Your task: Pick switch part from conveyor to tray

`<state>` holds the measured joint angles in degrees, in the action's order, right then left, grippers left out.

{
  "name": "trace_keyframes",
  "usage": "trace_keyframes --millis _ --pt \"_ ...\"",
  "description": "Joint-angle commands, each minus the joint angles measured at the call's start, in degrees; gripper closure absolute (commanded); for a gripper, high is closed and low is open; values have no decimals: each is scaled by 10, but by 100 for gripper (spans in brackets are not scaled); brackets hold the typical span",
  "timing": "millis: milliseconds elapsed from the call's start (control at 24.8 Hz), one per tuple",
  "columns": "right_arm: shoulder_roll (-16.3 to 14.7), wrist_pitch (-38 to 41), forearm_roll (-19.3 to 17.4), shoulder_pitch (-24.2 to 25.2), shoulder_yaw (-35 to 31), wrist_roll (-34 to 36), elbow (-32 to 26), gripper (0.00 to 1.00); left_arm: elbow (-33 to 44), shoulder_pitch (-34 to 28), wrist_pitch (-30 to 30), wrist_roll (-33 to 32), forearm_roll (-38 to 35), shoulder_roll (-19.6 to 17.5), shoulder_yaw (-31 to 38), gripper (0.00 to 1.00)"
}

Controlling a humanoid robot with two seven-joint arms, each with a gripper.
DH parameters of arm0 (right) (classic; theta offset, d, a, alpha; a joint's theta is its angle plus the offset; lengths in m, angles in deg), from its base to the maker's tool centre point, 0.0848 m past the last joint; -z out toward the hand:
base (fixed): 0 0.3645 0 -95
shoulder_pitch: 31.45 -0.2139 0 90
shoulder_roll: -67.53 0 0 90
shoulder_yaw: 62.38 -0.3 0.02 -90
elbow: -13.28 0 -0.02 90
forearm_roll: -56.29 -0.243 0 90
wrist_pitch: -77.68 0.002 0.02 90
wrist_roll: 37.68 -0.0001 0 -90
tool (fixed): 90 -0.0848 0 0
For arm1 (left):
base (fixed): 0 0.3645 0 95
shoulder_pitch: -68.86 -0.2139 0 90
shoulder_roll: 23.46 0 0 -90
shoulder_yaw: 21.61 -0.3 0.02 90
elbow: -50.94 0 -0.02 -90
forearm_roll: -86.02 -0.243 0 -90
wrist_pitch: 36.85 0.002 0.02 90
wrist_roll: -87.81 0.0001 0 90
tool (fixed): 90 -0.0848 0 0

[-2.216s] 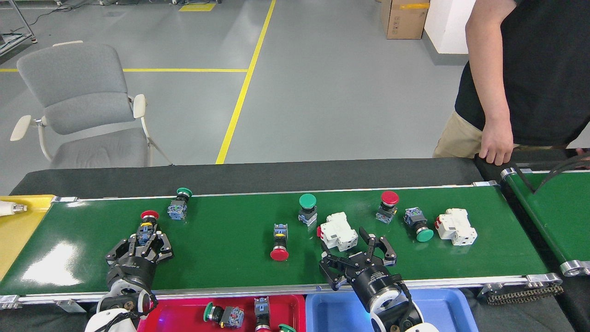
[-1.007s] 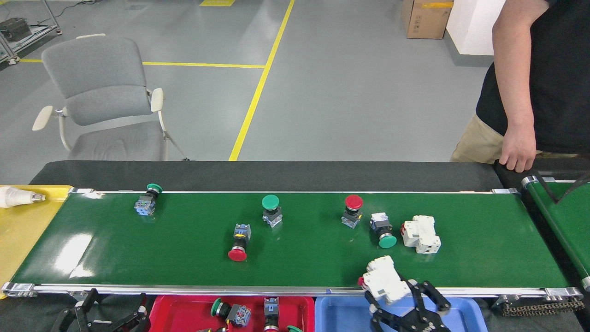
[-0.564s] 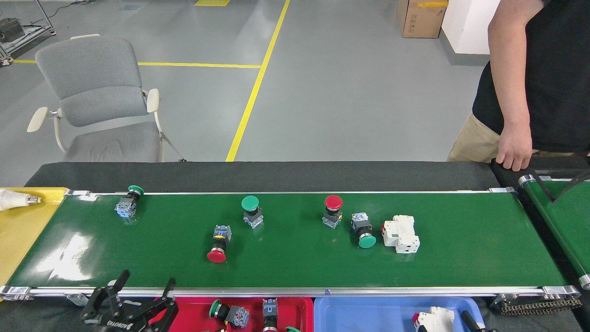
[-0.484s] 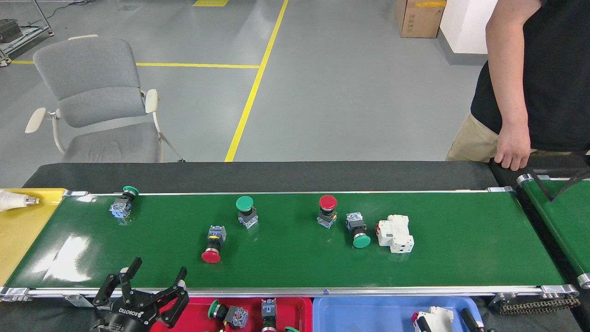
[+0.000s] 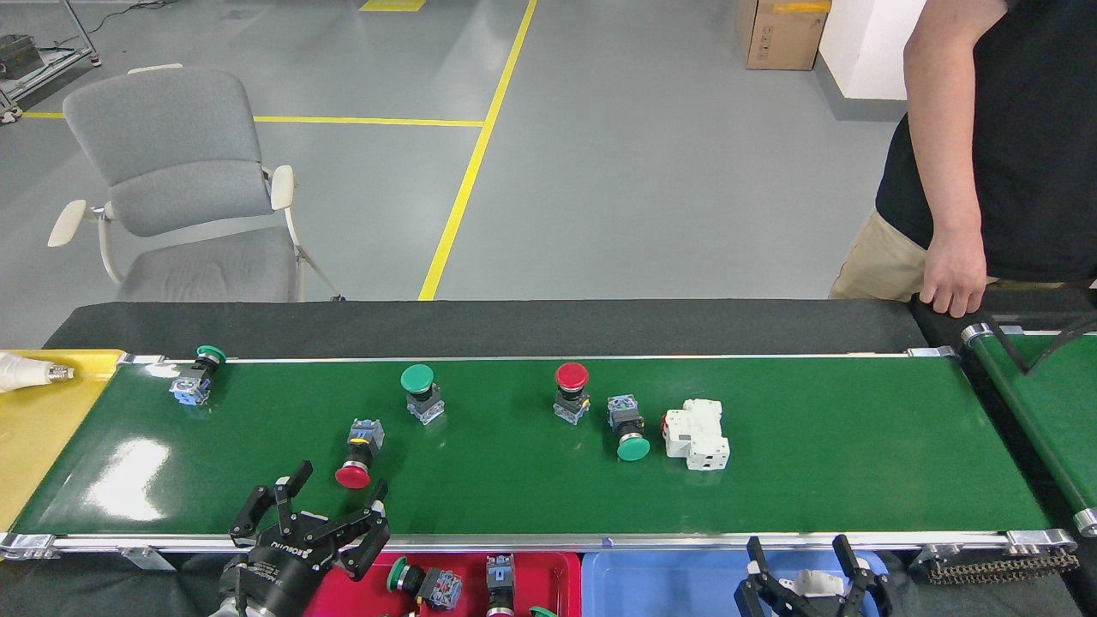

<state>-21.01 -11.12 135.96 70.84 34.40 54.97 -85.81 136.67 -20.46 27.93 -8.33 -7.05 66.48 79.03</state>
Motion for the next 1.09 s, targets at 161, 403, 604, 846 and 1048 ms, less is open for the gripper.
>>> trace_keyframes --millis 161,403,604,846,1048 --pt "12 -32 21 -112 92 -61 70 1 -71 63 51 0 -1 -9 2 0" --pt "10 -88 23 -157 132 -75 113 1 -137 100 86 3 2 -13 0 54" --pt "20 -93 25 -179 133 -75 144 1 -134 90 76 6 16 -8 -1 89" --pt "40 -117 26 -224 133 -75 222 1 76 -52 -150 6 54 -14 -52 88" --pt "61 -154 26 -286 142 -71 306 34 124 -95 -184 -1 51 -6 -53 0"
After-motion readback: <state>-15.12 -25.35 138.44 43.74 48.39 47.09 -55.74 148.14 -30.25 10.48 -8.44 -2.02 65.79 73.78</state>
